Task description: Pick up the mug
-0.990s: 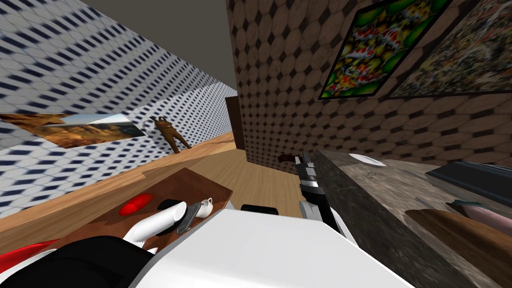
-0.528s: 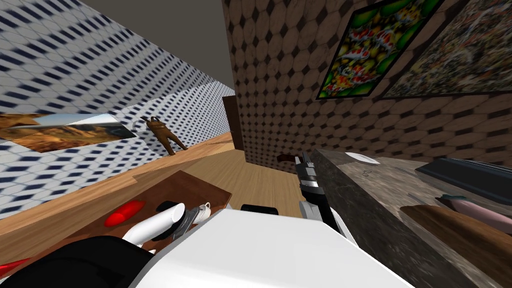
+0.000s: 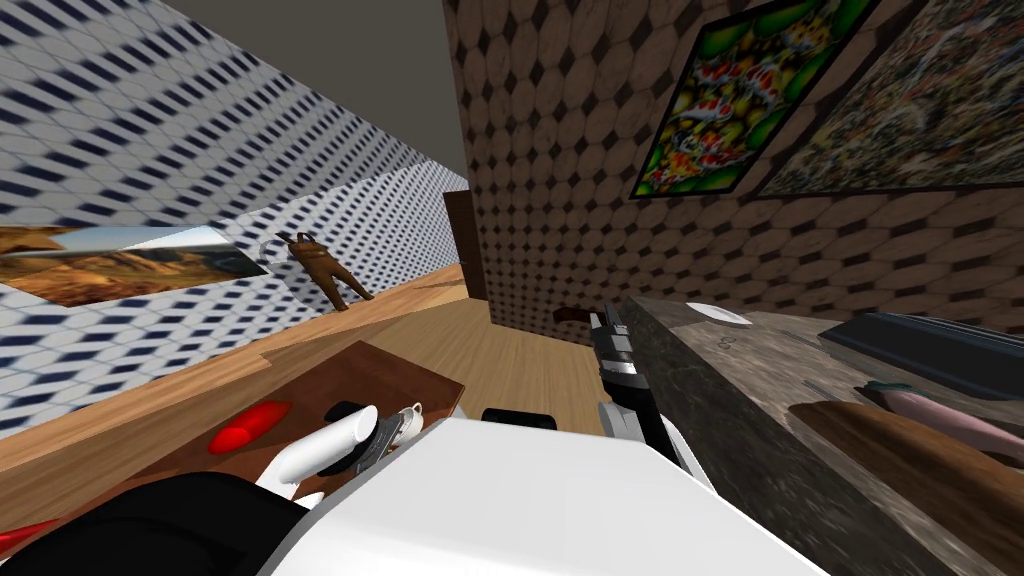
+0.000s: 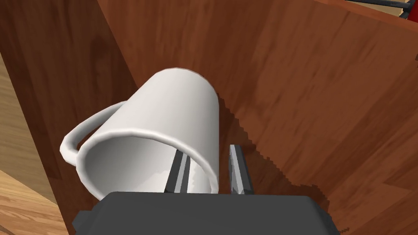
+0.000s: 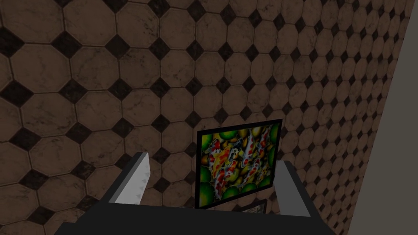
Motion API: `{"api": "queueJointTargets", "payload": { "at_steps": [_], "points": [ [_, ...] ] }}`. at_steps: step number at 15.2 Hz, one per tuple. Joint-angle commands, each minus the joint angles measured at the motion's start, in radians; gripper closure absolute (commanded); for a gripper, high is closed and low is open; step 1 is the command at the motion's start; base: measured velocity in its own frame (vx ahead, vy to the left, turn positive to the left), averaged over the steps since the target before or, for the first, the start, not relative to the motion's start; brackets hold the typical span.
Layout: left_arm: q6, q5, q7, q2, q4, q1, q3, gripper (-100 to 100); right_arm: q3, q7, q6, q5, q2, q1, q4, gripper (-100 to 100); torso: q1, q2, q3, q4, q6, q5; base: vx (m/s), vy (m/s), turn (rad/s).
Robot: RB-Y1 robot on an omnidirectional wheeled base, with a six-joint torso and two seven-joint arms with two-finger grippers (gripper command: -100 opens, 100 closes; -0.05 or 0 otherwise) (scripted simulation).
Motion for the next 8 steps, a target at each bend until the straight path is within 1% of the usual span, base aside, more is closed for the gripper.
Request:
{"api": "queueJointTargets", "payload": {
  "at_steps": [1,3,4,7,8],
  "points": [
    [0.000,0.000,0.000,0.000,0.000,0.000,0.000,100,0.000,0.000,0.000,0.000,0.000,0.000,0.000,0,0.000,0.000,0.000,0.000,0.000,0.000,-0.004,0.001,0.013],
    [0.001,-0.001,0.002,0.000,0.001,0.001,0.001,100,0.000,0.000,0.000,0.000,0.000,0.000,0.000,0,0.000,0.000,0.000,0.001,0.001,0.000,0.000,0.000,0.000],
    [0.030,0.013,-0.007,0.003,-0.032,0.011,0.017,100,0.000,0.000,0.000,0.000,0.000,0.000,0.000,0,0.000,0.000,0.000,0.001,0.001,0.000,0.016,-0.010,0.019],
    [0.063,0.025,-0.012,0.004,-0.069,0.022,0.033,100,0.000,0.000,0.000,0.000,0.000,0.000,0.000,0,-0.001,-0.002,-0.001,0.001,0.001,-0.001,0.040,-0.018,0.034],
    [0.048,0.021,-0.009,0.004,-0.054,0.019,0.027,100,0.000,0.000,0.000,0.000,0.000,0.000,0.000,0,-0.001,-0.003,-0.001,0.001,0.001,-0.001,0.024,-0.007,0.008]
  ]
}}
